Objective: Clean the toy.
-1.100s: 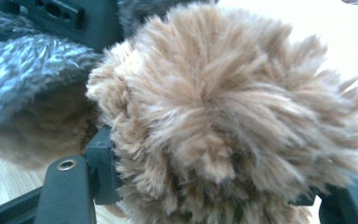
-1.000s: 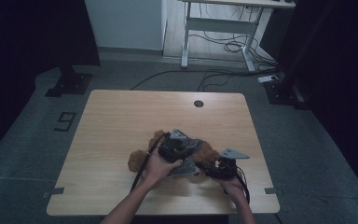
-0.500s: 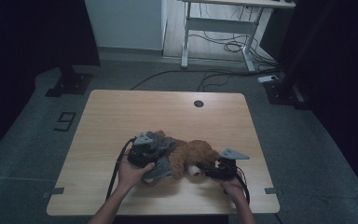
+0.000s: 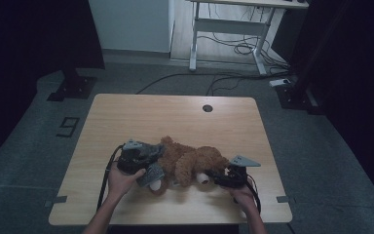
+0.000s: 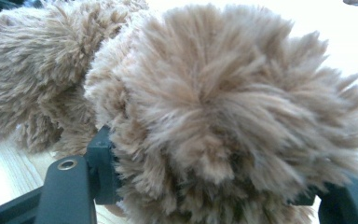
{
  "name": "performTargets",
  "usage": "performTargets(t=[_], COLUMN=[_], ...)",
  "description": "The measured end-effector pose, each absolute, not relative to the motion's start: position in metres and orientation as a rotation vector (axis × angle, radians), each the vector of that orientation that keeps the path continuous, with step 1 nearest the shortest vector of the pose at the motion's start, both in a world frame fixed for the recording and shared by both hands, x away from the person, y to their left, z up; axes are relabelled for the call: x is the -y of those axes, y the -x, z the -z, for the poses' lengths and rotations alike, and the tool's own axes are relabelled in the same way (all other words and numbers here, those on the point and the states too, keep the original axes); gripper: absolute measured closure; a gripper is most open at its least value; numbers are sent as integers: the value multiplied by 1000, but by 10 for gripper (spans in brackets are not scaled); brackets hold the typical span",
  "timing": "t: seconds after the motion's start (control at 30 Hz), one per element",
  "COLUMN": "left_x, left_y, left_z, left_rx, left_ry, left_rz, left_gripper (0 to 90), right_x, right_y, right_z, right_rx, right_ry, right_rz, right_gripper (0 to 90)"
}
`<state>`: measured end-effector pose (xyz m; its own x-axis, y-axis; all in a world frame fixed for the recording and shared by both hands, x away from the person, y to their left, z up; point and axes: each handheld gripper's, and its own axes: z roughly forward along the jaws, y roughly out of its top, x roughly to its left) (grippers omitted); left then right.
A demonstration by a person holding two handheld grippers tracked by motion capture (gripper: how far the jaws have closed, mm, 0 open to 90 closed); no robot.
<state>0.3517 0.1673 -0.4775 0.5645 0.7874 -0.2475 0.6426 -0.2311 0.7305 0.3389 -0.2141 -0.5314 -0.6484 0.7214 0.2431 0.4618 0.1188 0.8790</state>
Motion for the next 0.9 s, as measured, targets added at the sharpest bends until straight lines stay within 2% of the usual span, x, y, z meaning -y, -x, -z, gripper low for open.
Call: performTargets(t=[0.37,0.47,0.57,0.73,0.9], left_x=[-187,-188,-184,-156,-95], left_y=[-343,-346,-347,-341,-343], left_z=[500,495,476,432,409], left_rx=[-1218,-1220,-1194,-1053,-904], left_ry=[-1900,-1905,-1901,-1892,-1947], left_rz=[-205,-177,-217,-273,-250], left_gripper=[778,779,783,787,787], right_x=[214,214,215,215,215], right_y=[-338,-339,-339,-340,-340], right_z=[531,532,532,533,533], right_rx=[-2155,-2153,-2147,-2143,-2135], right_ry=[-1177,-1186,-1200,-1211,-1218], right_rz=[-1542,-1548,-1555,-1562,-1564], right_gripper=[299,291,289,289,287])
